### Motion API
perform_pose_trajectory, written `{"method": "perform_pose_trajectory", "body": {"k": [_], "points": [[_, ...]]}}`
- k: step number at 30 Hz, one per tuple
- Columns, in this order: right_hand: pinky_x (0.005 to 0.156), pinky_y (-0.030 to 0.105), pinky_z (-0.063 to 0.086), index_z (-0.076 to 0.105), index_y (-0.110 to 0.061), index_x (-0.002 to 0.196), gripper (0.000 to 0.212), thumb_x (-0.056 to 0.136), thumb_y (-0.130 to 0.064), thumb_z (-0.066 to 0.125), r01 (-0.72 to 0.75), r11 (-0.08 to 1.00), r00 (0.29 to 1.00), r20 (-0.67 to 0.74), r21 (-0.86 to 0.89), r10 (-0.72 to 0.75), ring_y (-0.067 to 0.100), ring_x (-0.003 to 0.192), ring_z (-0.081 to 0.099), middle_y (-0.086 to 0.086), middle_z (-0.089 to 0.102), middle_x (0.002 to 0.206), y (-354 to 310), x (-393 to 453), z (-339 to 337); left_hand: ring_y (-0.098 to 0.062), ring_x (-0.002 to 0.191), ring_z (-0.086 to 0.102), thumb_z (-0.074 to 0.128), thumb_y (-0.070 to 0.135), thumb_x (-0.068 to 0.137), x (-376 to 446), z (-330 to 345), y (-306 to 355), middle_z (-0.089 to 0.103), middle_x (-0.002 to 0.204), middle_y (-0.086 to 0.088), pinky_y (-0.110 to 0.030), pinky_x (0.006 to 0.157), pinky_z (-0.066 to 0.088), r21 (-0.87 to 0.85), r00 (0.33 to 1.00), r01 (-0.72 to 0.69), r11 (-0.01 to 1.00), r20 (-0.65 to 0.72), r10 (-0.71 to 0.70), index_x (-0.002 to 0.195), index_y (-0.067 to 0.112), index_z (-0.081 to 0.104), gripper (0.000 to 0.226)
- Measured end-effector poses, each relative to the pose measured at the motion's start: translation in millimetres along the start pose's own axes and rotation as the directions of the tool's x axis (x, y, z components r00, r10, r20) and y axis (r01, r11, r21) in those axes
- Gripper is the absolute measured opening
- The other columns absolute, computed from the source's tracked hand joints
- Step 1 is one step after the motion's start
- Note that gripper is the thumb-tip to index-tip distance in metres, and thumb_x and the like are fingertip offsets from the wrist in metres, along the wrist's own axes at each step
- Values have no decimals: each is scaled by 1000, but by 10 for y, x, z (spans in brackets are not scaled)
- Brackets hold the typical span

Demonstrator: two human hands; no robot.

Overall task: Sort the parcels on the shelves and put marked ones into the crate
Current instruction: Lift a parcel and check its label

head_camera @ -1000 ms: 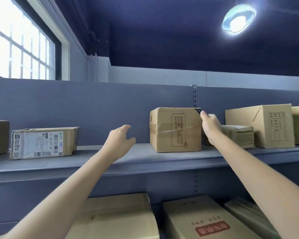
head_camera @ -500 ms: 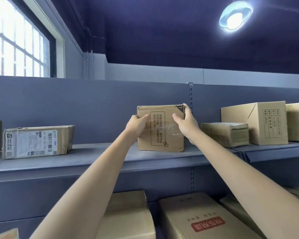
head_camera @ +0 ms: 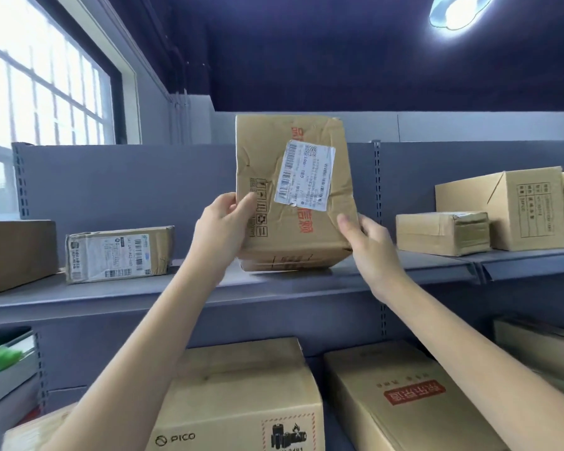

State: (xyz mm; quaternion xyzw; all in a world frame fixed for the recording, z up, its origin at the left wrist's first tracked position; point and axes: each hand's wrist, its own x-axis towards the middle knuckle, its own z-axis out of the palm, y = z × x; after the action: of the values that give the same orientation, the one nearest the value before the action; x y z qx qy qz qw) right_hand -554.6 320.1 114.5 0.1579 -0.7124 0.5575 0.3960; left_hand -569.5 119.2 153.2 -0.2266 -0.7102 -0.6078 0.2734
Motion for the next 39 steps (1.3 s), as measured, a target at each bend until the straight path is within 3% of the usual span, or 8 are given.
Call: {"method": "perform_pose_trajectory", "body": {"k": [2,11,19,23,27,32,35,39], "points": [[72,10,41,60,-28,108,24,93,-38,46,33,998,999,-14,-45,-34,-5,91,56,-24,62,93,-12,-70,62,-19,101,60,49,34,91,-103,14,-80,64,101,10,-37,88,48,108,997,-56,993,-52,62,102,27,52,14],[79,4,43,55,-17,120,36,89,-34,54,111,994,990,-87,1,-110,-9,95,58,-21,62,101,67,-372,252,8,80,51,47,21,93,-377,-26,-240,52,87,30,3,51,37,127,990,-101,987,-89,112,125,27,47,32],[64,6,45,60,-25,94,10,89,-30,54,145,989,968,-202,-16,-146,1,83,61,-20,64,84,79,-366,246,-2,91,58,53,21,91,-391,-42,-193,55,91,31,-19,73,44,105,989,-123,987,-64,130,118,29,48,29],[66,23,49,58,-27,81,10,89,-30,54,143,990,964,-226,-6,-141,15,77,60,-9,67,79,73,-376,257,8,88,56,53,21,91,-399,-42,-152,57,94,28,-14,72,44,106,986,-145,984,-66,153,123,25,47,32],[59,19,45,59,-23,80,11,90,-27,55,179,983,951,-249,-50,-186,12,67,57,-12,64,71,70,-361,231,-6,95,61,61,25,86,-388,-72,-126,62,114,11,-17,71,47,94,991,-110,989,-61,116,115,30,47,33],[59,28,49,64,-6,96,17,89,-19,57,356,899,912,-113,-256,-393,15,67,61,3,68,78,-25,-252,95,-20,132,39,69,27,80,-275,-235,-27,33,149,0,-42,106,37,153,989,-108,982,-79,121,143,30,10,87],[54,23,42,64,5,99,20,87,-11,60,458,807,871,4,-373,-492,23,60,56,14,67,74,-169,-55,-59,-15,143,10,74,26,75,-208,-397,78,7,157,2,-35,111,15,289,922,-265,920,-203,329,145,31,-2,104],[62,9,44,63,-4,112,26,87,-10,60,506,769,863,230,-391,-451,8,70,61,2,69,89,-442,215,-234,-9,117,40,71,27,78,-67,-548,194,44,130,7,-21,92,33,382,925,-290,877,-123,360,143,30,18,84]]}}
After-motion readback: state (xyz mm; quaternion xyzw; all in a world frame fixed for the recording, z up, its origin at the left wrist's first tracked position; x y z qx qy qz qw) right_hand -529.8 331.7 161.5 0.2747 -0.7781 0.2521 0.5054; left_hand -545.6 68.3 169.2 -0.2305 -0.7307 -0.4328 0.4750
